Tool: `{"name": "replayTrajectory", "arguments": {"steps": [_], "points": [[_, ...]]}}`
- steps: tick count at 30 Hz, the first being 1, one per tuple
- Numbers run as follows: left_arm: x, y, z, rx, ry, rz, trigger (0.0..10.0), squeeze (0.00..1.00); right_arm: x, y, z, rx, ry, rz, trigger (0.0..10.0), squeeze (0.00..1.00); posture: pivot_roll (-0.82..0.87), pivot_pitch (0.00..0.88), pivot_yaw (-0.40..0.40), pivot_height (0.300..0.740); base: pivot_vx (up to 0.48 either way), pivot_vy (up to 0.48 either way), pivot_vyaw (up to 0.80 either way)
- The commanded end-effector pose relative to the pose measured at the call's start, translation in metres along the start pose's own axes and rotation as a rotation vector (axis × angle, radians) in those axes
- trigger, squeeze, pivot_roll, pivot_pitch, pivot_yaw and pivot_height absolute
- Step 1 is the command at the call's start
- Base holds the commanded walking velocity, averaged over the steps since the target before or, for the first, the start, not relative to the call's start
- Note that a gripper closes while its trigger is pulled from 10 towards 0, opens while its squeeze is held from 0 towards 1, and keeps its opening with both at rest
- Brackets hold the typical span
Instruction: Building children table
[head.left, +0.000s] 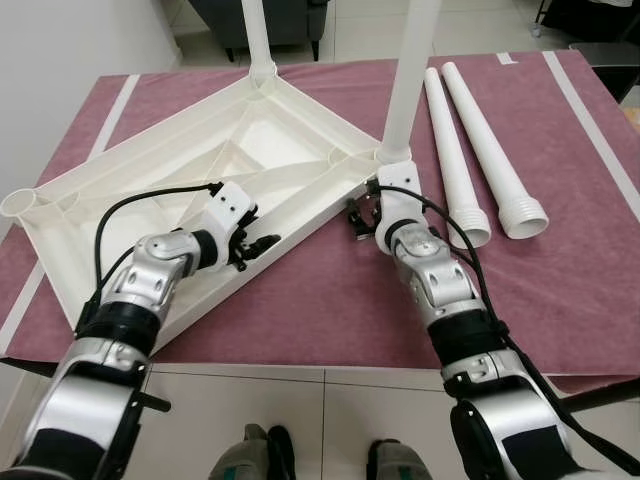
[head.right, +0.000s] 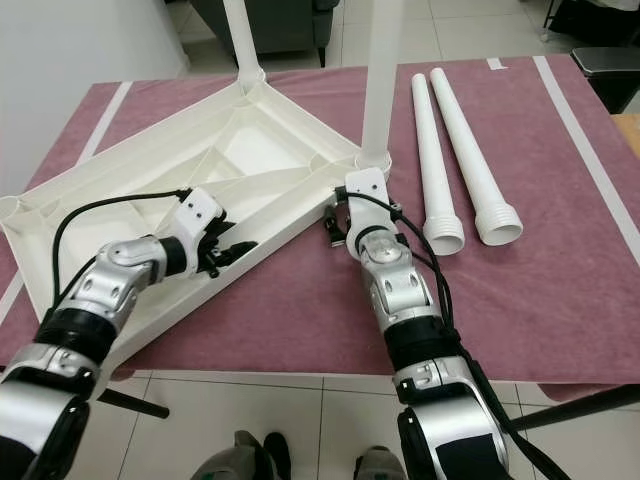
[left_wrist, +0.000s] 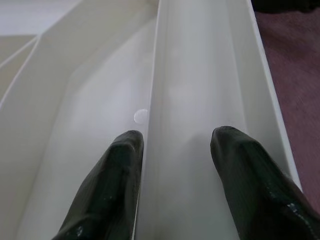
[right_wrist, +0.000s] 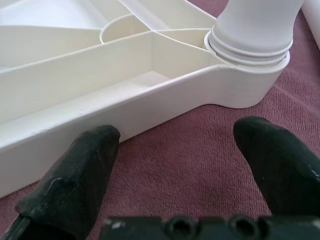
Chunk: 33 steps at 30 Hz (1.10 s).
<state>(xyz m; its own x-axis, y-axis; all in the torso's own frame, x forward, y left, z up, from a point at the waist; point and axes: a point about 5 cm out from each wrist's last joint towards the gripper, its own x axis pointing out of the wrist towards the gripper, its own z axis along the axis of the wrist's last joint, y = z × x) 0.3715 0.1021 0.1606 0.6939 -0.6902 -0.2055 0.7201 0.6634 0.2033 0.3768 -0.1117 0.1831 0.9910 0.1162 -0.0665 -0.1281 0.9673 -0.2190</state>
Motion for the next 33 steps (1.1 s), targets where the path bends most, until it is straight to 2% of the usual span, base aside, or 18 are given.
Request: {"name": "replayTrajectory", "arguments": {"steps": [1,6,8,9,11,13,16,18,19,20,21,23,25,27,29,31,32,33], "points": [[0.012,-0.010,0.002,-0.012,-0.012,0.009,10.0,0.00,0.002,0.023,0.016,0.032,-0.081,0.077,10.0,0.00,-0.07,0.176,0.151,0.740,0.000,0.000,0.00],[0.016,-0.002,0.029,-0.053,-0.165,0.099,10.0,0.00,-0.005,0.016,0.018,0.056,-0.154,0.050,10.0,0.00,-0.08,0.178,0.160,0.740,0.000,0.000,0.00],[0.011,0.006,0.039,-0.045,-0.227,0.149,10.0,0.00,-0.012,0.010,0.016,0.033,-0.187,0.038,10.0,0.00,-0.08,0.179,0.163,0.740,0.000,0.000,0.00],[0.005,0.013,0.046,-0.040,-0.261,0.172,10.0,0.00,-0.021,0.005,0.012,0.049,-0.203,0.035,10.0,0.00,-0.08,0.179,0.164,0.740,0.000,0.000,0.00],[0.004,0.014,0.047,-0.040,-0.265,0.177,10.0,0.00,-0.023,0.004,0.012,0.056,-0.208,0.035,10.0,0.00,-0.08,0.179,0.164,0.740,0.000,0.000,0.00],[-0.001,0.017,0.049,-0.012,-0.273,0.175,10.0,0.00,-0.029,0.000,0.010,0.056,-0.227,0.035,10.0,0.00,-0.08,0.180,0.165,0.740,0.000,0.000,0.00],[-0.025,0.021,0.052,0.130,-0.265,0.107,10.0,0.00,-0.057,-0.009,0.007,0.053,-0.291,0.051,10.0,0.00,-0.08,0.180,0.165,0.740,0.000,0.000,0.00],[-0.042,0.021,0.048,0.226,-0.217,0.044,10.0,0.00,-0.071,-0.013,0.006,0.072,-0.304,0.056,10.0,0.00,-0.07,0.178,0.165,0.740,0.000,0.000,0.00],[-0.066,0.020,0.039,0.320,-0.143,-0.050,10.0,0.00,-0.084,-0.015,0.005,0.090,-0.316,0.060,10.0,0.00,-0.07,0.176,0.166,0.740,0.000,0.000,0.00],[-0.066,0.020,0.039,0.320,-0.143,-0.050,10.0,0.00,-0.084,-0.015,0.005,0.090,-0.316,0.060,10.0,0.00,-0.07,0.176,0.166,0.740,0.000,0.000,0.00],[-0.090,0.020,0.033,0.383,-0.062,-0.129,10.0,0.00,-0.093,-0.015,0.006,0.103,-0.321,0.066,10.0,0.00,-0.07,0.176,0.167,0.740,0.000,0.000,0.00],[-0.095,0.021,0.032,0.393,-0.045,-0.143,10.0,0.00,-0.094,-0.015,0.006,0.105,-0.322,0.067,10.0,0.00,-0.07,0.176,0.167,0.740,0.000,0.000,0.00],[-0.113,0.025,0.025,0.490,0.057,-0.185,10.0,0.00,-0.096,-0.014,0.006,0.109,-0.323,0.074,10.0,0.00,-0.06,0.175,0.168,0.740,0.000,0.000,0.00],[-0.124,0.027,0.021,0.554,0.121,-0.208,10.0,0.00,-0.097,-0.013,0.006,0.111,-0.324,0.079,10.0,0.00,-0.06,0.175,0.168,0.740,0.000,0.000,0.00],[-0.125,0.027,0.021,0.561,0.128,-0.210,10.0,0.00,-0.098,-0.013,0.006,0.111,-0.323,0.079,10.0,0.00,-0.06,0.175,0.168,0.740,0.000,0.000,0.00],[-0.146,0.037,0.018,0.618,0.251,-0.217,10.0,0.00,-0.097,-0.011,0.007,0.117,-0.324,0.096,10.0,0.00,-0.04,0.169,0.166,0.740,0.000,0.000,0.00],[-0.146,0.037,0.018,0.618,0.251,-0.217,10.0,0.00,-0.097,-0.011,0.007,0.117,-0.324,0.096,10.0,0.00,-0.04,0.169,0.166,0.740,0.000,0.000,0.00],[-0.154,0.040,0.018,0.621,0.290,-0.219,10.0,0.00,-0.096,-0.010,0.008,0.118,-0.326,0.103,10.0,0.00,-0.03,0.168,0.164,0.740,0.000,0.000,0.00]]}}
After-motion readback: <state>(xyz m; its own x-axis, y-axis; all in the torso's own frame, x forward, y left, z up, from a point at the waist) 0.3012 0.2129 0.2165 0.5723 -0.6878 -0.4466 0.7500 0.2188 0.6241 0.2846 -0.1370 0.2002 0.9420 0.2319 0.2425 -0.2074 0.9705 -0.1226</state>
